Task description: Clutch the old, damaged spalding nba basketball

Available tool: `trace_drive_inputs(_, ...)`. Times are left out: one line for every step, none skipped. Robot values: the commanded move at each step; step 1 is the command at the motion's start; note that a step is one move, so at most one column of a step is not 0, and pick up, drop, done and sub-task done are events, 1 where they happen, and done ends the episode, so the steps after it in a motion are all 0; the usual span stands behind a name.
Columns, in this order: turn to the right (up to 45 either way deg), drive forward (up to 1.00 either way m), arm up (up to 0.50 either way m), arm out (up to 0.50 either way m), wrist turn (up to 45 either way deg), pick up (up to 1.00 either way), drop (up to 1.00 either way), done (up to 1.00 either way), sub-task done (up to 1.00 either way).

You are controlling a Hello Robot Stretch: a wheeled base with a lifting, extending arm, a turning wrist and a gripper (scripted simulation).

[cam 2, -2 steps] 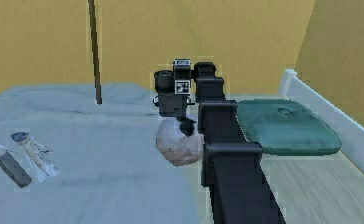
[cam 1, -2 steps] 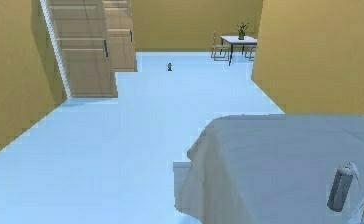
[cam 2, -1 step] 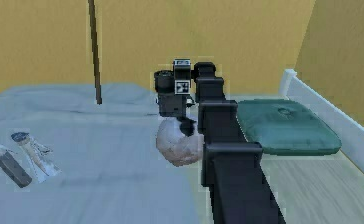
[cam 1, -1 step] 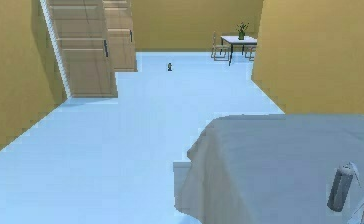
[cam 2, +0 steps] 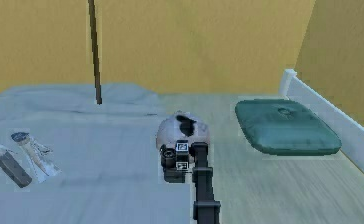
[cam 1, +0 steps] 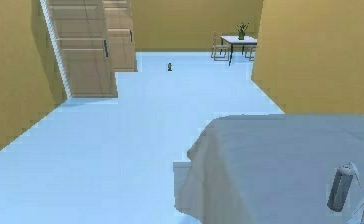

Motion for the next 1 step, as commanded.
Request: trace_drive_inputs(0.0, 0.0, 0.0, 0.0, 0.0, 1.0, 0.0, 0.0, 0.0)
